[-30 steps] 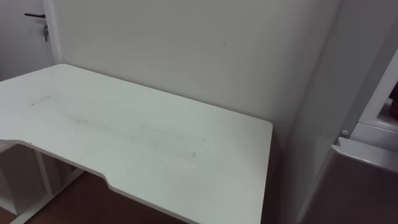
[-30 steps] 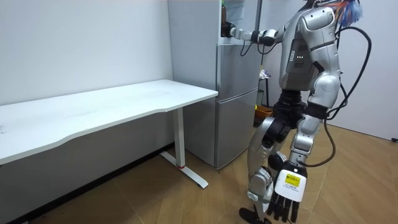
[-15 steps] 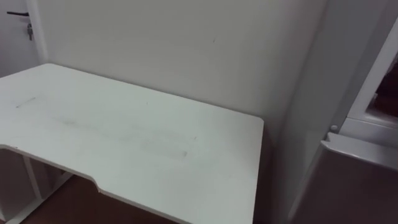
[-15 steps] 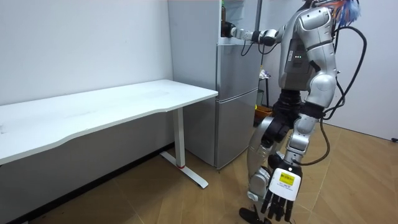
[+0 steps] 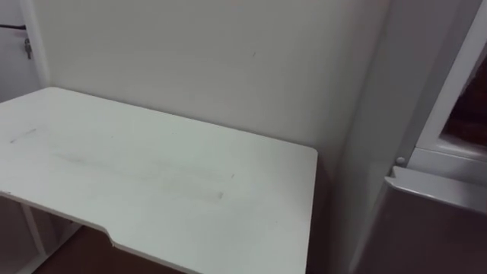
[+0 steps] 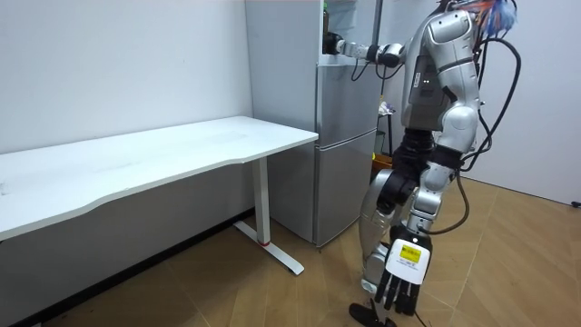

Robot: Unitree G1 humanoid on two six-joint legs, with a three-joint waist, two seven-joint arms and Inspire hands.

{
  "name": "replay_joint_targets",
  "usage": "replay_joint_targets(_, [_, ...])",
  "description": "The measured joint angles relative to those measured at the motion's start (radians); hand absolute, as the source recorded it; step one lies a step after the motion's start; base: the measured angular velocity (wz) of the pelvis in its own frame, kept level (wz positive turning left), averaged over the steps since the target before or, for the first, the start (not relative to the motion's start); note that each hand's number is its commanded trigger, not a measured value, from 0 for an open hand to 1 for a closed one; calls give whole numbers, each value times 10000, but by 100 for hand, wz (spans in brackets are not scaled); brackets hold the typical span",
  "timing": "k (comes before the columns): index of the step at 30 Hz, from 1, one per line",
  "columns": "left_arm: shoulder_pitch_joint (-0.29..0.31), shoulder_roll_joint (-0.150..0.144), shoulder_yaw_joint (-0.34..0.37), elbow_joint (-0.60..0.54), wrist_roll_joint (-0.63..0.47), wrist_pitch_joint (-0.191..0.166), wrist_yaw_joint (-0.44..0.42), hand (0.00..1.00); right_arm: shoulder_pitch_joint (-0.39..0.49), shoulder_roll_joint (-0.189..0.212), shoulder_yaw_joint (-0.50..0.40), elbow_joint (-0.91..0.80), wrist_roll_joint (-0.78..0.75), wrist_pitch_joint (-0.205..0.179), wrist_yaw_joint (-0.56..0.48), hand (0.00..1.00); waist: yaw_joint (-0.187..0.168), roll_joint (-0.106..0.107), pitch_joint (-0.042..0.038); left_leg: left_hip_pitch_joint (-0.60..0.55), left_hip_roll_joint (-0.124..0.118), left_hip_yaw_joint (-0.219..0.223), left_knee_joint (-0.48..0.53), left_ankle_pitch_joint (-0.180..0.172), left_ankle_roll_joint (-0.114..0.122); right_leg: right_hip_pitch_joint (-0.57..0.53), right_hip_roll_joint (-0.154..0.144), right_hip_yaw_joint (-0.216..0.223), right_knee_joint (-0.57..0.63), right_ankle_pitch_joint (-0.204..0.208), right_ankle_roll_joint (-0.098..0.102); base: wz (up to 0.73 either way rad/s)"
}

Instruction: Put the bottle in the upper fridge

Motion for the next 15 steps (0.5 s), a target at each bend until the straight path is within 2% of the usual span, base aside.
replay_joint_targets(9, [-2, -8, 380, 231, -3, -12, -9, 0, 0, 0, -6, 1, 24, 49, -88, 0, -92, -156, 77, 1, 2, 27, -11, -1, 0, -14, -3, 17, -5, 0, 1, 0])
replay_joint_targets(15, [-15, -9, 450, 244, -3, -21, 0, 0, 0, 0, -10, -5, 25, 50, -154, 0, -146, -190, 79, 48, 5, 43, -16, -1, 1, -20, 0, 41, -9, 0, 1, 0])
